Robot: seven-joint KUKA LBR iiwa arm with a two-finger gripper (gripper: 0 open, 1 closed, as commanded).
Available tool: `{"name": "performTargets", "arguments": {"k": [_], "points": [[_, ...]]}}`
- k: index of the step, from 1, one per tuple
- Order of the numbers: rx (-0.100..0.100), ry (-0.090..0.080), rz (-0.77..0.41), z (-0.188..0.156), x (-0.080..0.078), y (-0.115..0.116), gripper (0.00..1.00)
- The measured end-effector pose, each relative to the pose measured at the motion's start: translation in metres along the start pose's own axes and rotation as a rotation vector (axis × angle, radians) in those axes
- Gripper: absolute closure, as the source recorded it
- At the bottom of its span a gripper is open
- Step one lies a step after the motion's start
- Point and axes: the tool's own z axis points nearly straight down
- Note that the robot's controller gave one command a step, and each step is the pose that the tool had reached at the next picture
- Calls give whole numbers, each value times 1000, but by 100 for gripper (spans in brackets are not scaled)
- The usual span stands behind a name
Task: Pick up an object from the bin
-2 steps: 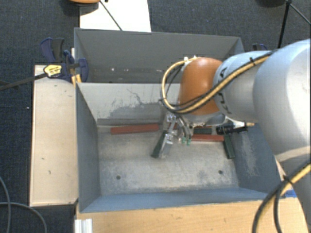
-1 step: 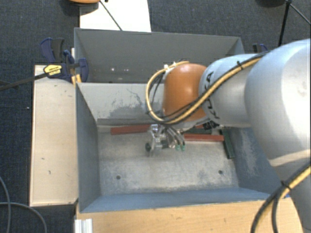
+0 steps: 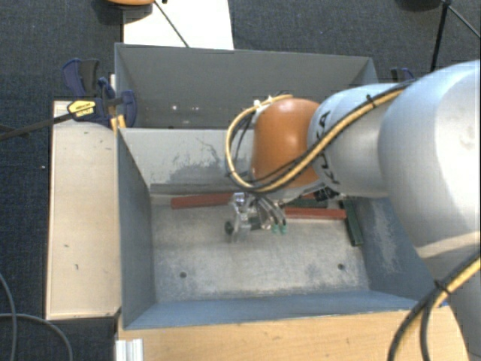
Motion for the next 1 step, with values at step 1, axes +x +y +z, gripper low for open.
{"name": "performTargets", "arguments": {"k": [1], "points": [[0, -4, 40, -174, 43, 1, 100]]}}
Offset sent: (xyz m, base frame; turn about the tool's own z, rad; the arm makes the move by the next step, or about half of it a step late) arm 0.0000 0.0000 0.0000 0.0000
